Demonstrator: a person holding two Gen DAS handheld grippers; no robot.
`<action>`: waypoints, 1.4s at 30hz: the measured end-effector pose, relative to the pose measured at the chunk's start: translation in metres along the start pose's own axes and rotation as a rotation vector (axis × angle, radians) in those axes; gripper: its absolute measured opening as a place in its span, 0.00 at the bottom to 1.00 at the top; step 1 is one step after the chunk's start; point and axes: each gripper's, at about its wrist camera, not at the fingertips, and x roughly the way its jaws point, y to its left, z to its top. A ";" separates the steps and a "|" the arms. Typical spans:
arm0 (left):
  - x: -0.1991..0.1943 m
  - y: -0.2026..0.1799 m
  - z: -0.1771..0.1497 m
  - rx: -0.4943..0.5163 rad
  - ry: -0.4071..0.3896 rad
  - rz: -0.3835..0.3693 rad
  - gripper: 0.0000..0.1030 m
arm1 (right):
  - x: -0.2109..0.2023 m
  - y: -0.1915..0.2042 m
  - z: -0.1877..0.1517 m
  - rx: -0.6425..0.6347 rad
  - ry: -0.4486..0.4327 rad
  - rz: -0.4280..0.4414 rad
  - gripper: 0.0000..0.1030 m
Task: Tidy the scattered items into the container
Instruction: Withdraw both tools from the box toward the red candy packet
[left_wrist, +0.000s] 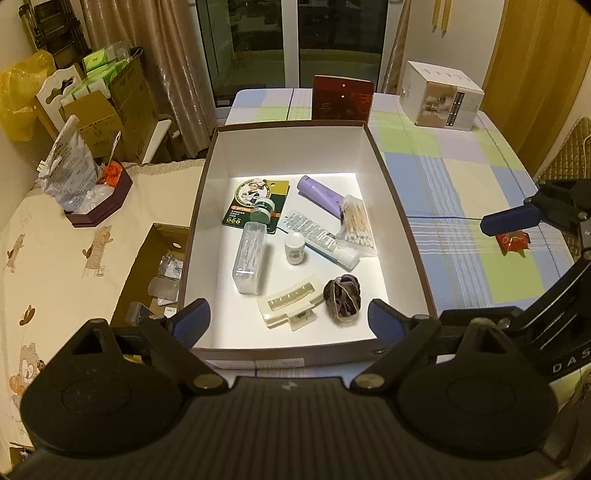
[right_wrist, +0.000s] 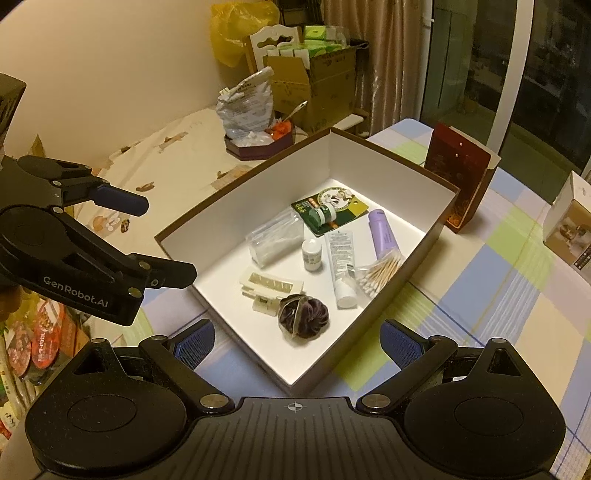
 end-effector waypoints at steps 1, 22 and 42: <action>-0.002 -0.002 -0.002 0.001 0.001 0.001 0.88 | -0.002 0.001 -0.002 0.002 -0.002 0.001 0.98; -0.032 -0.040 -0.028 0.012 -0.003 -0.040 0.91 | -0.051 -0.002 -0.055 0.090 -0.049 -0.021 0.98; -0.005 -0.151 -0.058 0.120 0.013 -0.135 0.91 | -0.102 -0.072 -0.197 0.455 -0.046 -0.299 0.98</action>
